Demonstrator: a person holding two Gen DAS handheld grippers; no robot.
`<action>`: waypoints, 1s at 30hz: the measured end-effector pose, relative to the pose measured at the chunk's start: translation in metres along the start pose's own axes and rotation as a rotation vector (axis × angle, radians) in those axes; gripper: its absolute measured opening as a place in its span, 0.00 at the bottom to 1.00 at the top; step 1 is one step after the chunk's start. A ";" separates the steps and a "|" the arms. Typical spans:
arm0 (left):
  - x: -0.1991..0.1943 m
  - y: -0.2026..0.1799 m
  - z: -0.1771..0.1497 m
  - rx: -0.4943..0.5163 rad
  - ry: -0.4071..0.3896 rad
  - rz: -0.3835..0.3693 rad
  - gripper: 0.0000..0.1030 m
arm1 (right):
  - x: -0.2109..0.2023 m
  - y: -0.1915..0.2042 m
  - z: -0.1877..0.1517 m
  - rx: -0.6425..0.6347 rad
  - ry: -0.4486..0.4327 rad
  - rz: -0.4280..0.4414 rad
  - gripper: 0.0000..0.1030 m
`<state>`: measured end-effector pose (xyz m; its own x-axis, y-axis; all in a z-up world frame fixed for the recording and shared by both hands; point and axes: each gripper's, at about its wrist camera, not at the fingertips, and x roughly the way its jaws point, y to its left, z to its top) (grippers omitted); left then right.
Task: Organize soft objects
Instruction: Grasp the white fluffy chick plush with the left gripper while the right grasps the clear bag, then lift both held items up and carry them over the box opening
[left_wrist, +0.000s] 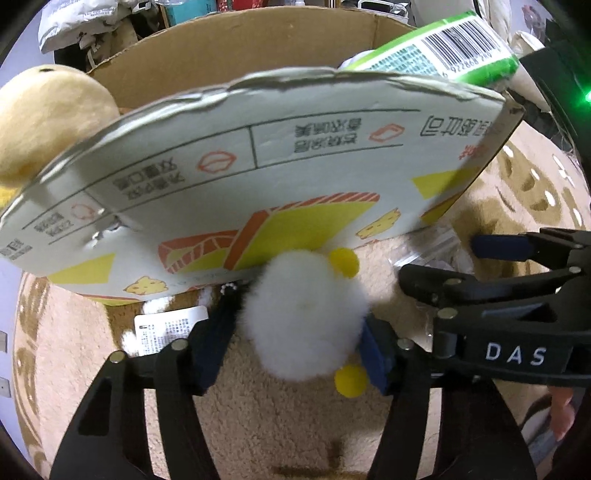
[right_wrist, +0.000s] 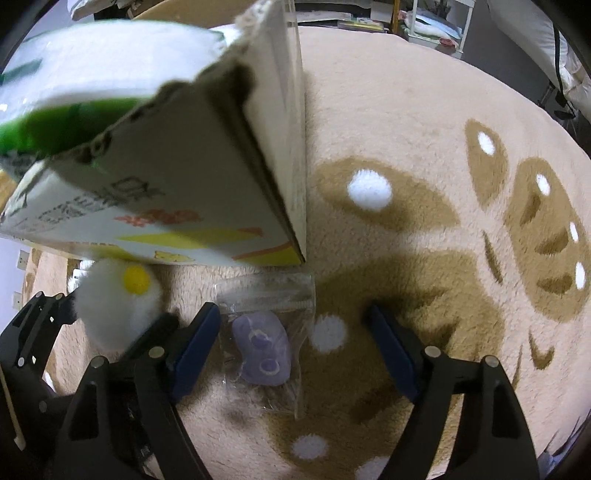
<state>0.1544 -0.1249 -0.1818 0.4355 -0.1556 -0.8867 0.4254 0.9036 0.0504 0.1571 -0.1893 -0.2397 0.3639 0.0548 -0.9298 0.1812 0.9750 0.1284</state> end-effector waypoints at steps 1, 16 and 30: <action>-0.001 0.000 0.000 -0.005 0.002 0.001 0.57 | 0.000 0.002 -0.002 -0.001 0.001 -0.001 0.83; -0.017 0.020 -0.012 -0.042 0.012 0.011 0.40 | -0.010 0.008 -0.025 0.007 0.025 0.009 0.66; -0.066 0.046 -0.030 -0.131 -0.026 0.040 0.40 | -0.039 0.022 -0.053 -0.070 -0.029 0.031 0.16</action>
<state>0.1217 -0.0606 -0.1351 0.4710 -0.1276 -0.8728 0.3014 0.9532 0.0233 0.0979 -0.1586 -0.2186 0.3945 0.0805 -0.9154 0.1055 0.9856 0.1321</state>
